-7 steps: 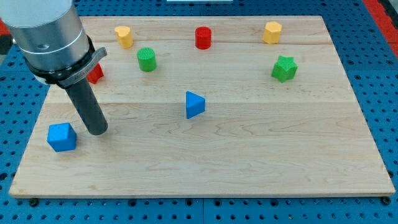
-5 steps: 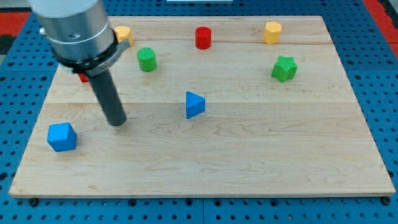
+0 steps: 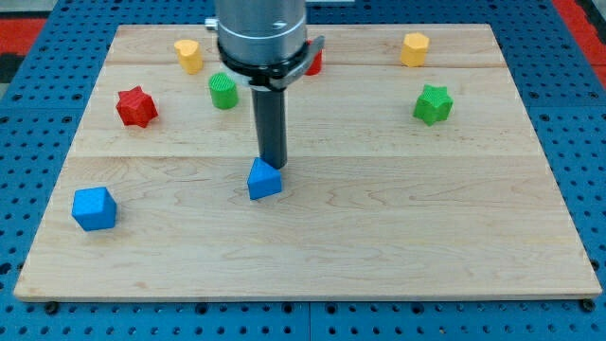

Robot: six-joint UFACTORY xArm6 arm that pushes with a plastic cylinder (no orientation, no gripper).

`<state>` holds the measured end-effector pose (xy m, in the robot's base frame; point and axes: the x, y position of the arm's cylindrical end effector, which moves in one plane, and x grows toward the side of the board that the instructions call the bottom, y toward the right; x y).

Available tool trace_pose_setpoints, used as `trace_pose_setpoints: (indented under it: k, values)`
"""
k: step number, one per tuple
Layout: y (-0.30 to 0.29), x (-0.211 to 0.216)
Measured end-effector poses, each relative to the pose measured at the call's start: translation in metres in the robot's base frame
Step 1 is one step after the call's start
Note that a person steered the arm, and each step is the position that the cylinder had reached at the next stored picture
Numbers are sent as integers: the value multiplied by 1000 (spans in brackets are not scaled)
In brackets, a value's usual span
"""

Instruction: Move the blue triangle towards the bottom center of the board

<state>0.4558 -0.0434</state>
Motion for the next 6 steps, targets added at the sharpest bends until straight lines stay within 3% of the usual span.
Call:
trace_pose_setpoints:
  k: [1, 3, 5, 6]
  values:
    - [1, -5]
    - [-22, 57]
    - [-90, 77]
    - [-42, 88]
